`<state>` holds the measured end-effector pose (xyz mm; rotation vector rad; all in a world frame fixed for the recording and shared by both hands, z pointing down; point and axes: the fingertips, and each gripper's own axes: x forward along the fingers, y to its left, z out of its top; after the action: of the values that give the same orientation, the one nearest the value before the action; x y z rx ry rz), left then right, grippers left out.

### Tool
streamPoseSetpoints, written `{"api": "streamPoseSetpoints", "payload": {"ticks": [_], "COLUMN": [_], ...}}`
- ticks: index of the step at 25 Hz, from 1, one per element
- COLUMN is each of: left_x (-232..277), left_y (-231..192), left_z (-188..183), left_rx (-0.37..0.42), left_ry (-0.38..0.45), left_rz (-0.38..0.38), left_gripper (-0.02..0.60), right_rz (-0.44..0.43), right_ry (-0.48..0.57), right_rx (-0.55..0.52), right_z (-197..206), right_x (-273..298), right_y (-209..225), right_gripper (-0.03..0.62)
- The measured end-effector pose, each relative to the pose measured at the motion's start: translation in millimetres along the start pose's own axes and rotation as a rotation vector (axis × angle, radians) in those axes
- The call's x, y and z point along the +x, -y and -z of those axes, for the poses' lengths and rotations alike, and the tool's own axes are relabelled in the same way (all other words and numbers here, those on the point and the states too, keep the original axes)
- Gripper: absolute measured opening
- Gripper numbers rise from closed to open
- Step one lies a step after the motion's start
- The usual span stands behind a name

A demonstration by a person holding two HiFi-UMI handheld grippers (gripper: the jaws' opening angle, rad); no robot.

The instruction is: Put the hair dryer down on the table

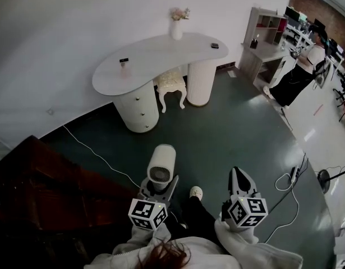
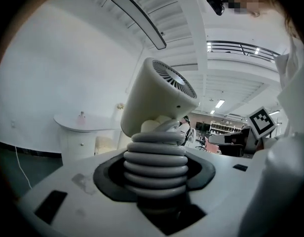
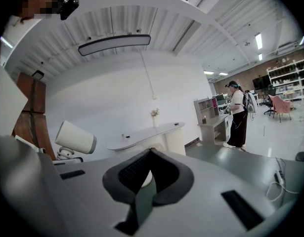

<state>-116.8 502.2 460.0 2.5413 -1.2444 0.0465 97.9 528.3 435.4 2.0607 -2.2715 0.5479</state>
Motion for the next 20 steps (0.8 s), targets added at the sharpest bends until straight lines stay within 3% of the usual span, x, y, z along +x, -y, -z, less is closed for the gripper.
{"api": "streamPoseSetpoints", "payload": {"ticks": [20], "left_x": [104], "left_y": [-47], "left_z": [-36], "left_rx": [-0.039], "left_ry": [0.028], "left_rz": [-0.137], "left_gripper": [0.218], "right_rz": [-0.144], "right_ry": [-0.031], "right_rx": [0.012], "right_z": [-47], "right_x": [135], "right_y": [41], "right_gripper": [0.048]}}
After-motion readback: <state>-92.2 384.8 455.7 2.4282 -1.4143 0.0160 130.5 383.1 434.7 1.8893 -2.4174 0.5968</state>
